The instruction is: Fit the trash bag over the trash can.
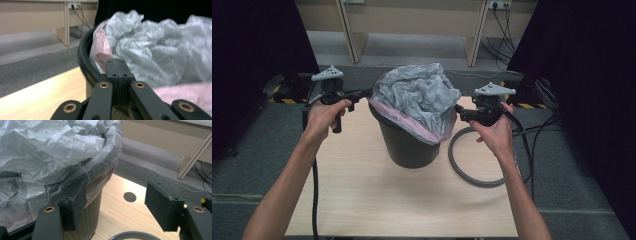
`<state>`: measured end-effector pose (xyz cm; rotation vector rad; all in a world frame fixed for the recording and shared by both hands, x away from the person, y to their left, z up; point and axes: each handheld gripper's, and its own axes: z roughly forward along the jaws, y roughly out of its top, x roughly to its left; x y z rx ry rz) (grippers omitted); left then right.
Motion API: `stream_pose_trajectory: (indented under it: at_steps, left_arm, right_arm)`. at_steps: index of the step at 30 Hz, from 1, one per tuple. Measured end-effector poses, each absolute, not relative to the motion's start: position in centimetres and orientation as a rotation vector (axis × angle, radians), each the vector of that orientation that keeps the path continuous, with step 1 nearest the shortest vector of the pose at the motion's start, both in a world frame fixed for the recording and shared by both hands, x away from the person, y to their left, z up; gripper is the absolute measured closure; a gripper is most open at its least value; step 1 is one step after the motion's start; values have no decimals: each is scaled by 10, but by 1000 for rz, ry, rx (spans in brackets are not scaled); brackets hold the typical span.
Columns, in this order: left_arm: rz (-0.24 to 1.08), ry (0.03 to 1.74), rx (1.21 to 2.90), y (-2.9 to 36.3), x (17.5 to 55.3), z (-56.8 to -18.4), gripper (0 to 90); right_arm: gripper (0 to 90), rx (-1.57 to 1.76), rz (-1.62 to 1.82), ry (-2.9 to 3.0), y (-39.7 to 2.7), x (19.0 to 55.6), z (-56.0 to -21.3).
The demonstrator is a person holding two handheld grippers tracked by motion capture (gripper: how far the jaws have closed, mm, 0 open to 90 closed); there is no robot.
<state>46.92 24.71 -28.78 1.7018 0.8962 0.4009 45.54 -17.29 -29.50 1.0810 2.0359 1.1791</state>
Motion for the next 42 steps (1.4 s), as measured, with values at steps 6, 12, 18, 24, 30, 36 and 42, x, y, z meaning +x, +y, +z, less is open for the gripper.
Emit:
stream_pose_trajectory:
  at_steps: [6, 12, 18, 24, 30, 36, 42]
  left_arm:
    - [421, 906, 1710, 264, 467, -302, 898]
    - [412, 948, 1754, 266, 477, -332, 898]
    - [449, 972, 1779, 256, 491, -343, 897]
    - [424, 1019, 1776, 256, 507, -356, 897]
    - [419, 1020, 1812, 252, 510, -369, 896]
    - [458, 947, 1834, 259, 496, -358, 776]
    - [473, 958, 1754, 270, 483, -342, 581]
  right_arm:
    - [336, 1079, 1171, 2025, -172, 455, -296]
    - [339, 1090, 1165, 2027, -173, 456, -300]
    - [340, 1096, 1138, 2087, -166, 461, -310]
    - [339, 1098, 1102, 2106, -160, 464, -316]
    - [337, 1119, 1153, 2056, -172, 459, -305]
    - [330, 1094, 1204, 2012, -179, 447, -292]
    - [325, 1057, 1241, 1999, -172, 441, -281]
